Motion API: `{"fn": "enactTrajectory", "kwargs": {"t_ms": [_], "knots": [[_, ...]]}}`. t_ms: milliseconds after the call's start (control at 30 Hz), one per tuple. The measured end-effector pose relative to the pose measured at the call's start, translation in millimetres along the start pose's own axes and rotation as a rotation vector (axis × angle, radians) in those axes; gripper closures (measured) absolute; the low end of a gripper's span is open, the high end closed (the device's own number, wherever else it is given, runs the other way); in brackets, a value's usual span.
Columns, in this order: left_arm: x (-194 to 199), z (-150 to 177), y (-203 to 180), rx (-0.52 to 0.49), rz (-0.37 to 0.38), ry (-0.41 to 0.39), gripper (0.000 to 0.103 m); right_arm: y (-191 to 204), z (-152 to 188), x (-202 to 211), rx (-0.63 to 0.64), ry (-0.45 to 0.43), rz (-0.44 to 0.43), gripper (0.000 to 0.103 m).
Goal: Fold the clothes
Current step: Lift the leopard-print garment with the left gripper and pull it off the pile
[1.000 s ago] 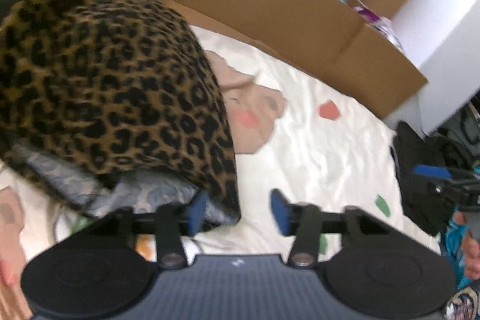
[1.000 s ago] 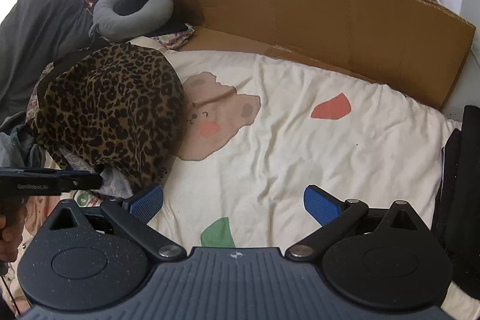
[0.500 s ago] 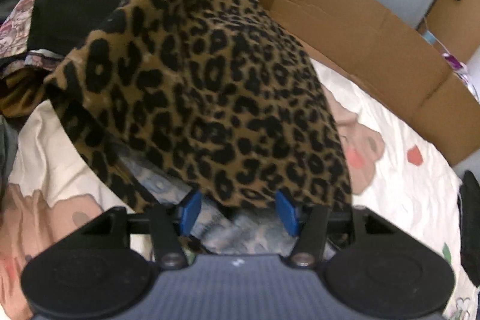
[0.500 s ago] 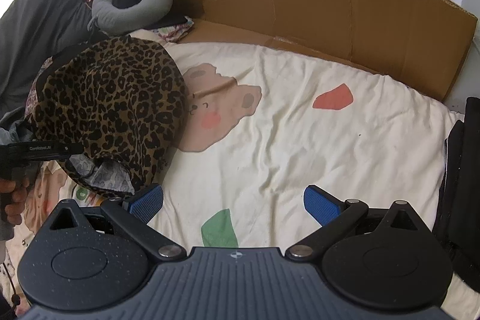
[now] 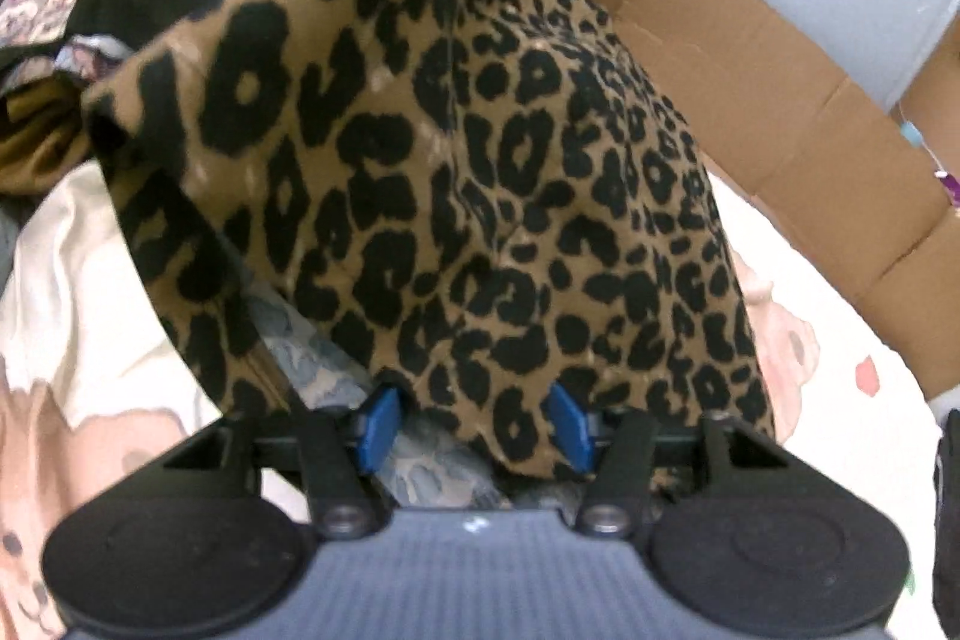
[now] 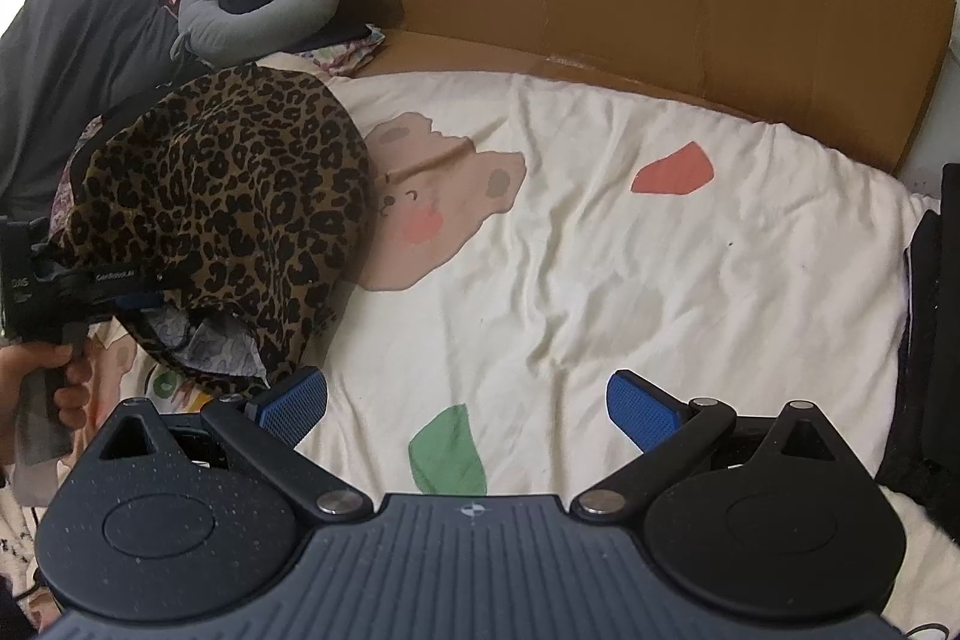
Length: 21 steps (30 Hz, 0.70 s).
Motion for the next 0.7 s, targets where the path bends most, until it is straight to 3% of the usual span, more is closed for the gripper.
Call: {"fn": "enactTrajectory", "kwargs": {"t_ms": [33, 100, 200, 400, 700], "knots": [[1, 0, 0, 0.005, 0.008, -0.006, 0.057, 1, 0, 0, 0.002, 0.0, -0.003, 0.001], [7, 0, -5, -0.004, 0.036, -0.024, 0.078, 2, 1, 0, 0.003, -0.002, -0.007, 0.001], [13, 1, -13, -0.038, 0.047, -0.056, 0.093, 1, 2, -1, -0.001, -0.004, -0.008, 0.001], [32, -1, -33, -0.093, 0.033, -0.143, 0.102, -2, 3, -2, -0.017, 0.002, -0.006, 0.001], [55, 21, -103, -0.275, 0.158, -0.146, 0.103, -1, -3, 3, -0.082, 0.01, -0.089, 0.001]]}}
Point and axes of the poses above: each gripper's, at about its wrist camera, not at the fingertips, and x roughly against the way its jaws point, y to its left, z to its underside, the point moved 8 cm from there along -x, roughly the way its jaws point, and after that the axes turned 12 degrees about y, right-handed, at the moved point
